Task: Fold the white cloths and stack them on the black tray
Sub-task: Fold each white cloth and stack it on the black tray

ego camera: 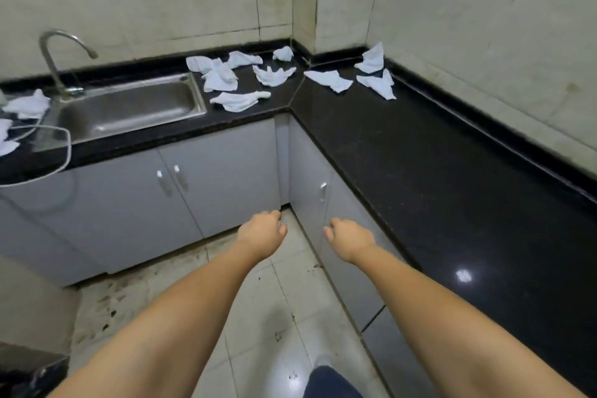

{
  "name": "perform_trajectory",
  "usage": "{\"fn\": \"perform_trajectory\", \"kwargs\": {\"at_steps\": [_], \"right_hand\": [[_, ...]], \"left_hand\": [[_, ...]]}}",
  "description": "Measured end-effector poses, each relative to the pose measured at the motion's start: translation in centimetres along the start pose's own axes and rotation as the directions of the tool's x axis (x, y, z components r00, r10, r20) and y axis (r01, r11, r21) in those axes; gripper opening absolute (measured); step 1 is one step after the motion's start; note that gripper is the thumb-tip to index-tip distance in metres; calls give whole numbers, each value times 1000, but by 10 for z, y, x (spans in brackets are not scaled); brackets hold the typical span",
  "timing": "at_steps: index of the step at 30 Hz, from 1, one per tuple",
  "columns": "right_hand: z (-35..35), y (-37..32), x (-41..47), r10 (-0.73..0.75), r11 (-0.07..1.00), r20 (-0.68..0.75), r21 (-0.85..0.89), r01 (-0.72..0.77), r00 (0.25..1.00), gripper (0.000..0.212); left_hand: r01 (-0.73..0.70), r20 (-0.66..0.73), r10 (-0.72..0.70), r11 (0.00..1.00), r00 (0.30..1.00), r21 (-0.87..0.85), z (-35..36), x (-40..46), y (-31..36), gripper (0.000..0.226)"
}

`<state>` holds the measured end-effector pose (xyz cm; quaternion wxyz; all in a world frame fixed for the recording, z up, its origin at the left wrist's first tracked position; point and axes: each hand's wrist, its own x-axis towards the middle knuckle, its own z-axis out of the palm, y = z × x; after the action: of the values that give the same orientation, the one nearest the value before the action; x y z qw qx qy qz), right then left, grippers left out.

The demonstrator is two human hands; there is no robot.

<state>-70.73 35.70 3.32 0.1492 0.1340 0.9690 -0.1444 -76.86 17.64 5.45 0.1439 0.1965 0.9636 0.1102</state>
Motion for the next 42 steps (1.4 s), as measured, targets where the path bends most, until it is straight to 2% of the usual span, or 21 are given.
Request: {"fn": "perform_trajectory", "kwargs": {"at_steps": [7,13,17,23,29,35,38,40,42], "right_hand": [[-75,31,158,87,996,-114,47,-82,990,40],[-146,71,277,182,982,-145,86,-171,973,41],[-173,105,330,257,962,-116,124,-243,959,42],[-206,160,408,427,889,-122,235,-392,896,42],[-234,210,499,629,730,-95,414,-544,772,39],[-243,242,572,780,566,-77,510,-647,621,41],[-239,250,594,820,512,-42,498,-700,570,47],[-233,255,604,840,494,-26,448,-745,542,44],[-230,257,608,852,479,-25,444,-758,524,35]], "left_hand": [[-155,9,155,988,988,15,-39,186,28,37],[-228,2,228,973,974,30,-81,339,64,35],[-288,62,284,955,957,69,-91,417,91,35],[-460,149,447,886,882,66,-97,539,149,35],[-672,255,642,740,723,41,-93,668,218,33],[-857,353,793,512,496,53,-78,774,281,41],[-937,387,855,339,346,89,-62,804,303,50],[-972,397,887,208,236,111,-50,816,309,59],[-975,416,889,124,190,182,-43,822,311,62]]}}
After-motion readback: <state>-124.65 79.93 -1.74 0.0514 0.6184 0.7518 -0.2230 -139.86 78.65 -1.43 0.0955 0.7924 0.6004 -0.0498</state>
